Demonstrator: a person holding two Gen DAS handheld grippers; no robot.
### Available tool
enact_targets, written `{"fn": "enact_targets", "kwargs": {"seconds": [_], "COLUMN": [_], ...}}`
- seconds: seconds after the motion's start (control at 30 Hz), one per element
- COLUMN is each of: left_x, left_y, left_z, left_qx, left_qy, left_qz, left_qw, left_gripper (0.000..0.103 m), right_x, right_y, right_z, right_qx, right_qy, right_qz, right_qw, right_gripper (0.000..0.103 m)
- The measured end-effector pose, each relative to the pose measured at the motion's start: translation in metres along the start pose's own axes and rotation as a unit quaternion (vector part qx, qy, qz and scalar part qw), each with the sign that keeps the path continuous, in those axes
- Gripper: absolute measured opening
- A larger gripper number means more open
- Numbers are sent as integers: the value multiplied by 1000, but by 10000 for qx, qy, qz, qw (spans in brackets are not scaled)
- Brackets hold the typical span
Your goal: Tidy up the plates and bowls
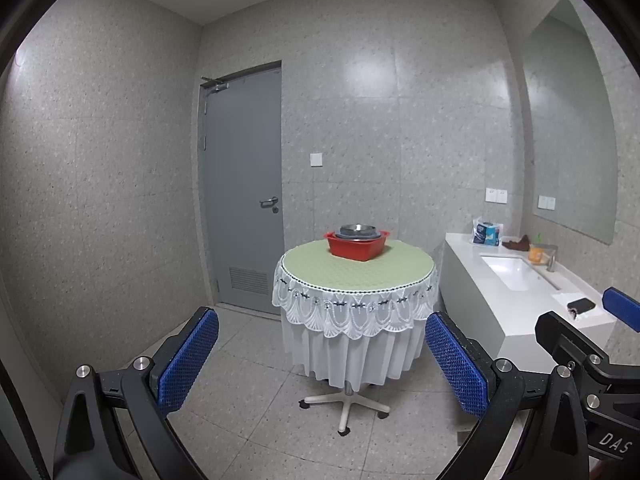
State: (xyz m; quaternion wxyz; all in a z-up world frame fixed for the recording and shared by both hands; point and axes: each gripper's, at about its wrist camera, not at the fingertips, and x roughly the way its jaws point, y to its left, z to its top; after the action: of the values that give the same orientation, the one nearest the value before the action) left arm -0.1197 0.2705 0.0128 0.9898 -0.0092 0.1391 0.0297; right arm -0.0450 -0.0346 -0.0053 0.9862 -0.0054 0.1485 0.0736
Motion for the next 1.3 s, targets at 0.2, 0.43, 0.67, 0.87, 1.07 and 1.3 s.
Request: {"fn": "enact_targets", "kwargs": {"seconds": [0.2,0.43,0.67,0.87,1.07,1.3], "left_x": [3,3,4,3,4,9], "left_y": [-5,-10,-13,-17,-21,-24], "left_z": [-6,-11,-13,-17,-16,-17], "left_qx": [32,49,83,86,82,8], "left_qy": [-30,-64,-90,-79,-85,-21], "left_qz": [17,27,41,57,75,15], "left_qw": [10000,10000,9999,9999,9999,10000], "left_gripper": [102,102,102,102,102,102], "right_x": [-2,-2,-3,-2,0,3], "right_y": [-5,-9,-9,-8,-8,-8], "right_z": [-2,-2,-3,-2,-1,0], "right_qx": [-4,-4,17,21,25,13], "right_qy": [-3,-22,-23,-3,21,36], "right_qz": [4,14,23,26,53,76], "right_qw": [10000,10000,10000,10000,10000,10000], "right_gripper": [103,103,103,103,103,103]}}
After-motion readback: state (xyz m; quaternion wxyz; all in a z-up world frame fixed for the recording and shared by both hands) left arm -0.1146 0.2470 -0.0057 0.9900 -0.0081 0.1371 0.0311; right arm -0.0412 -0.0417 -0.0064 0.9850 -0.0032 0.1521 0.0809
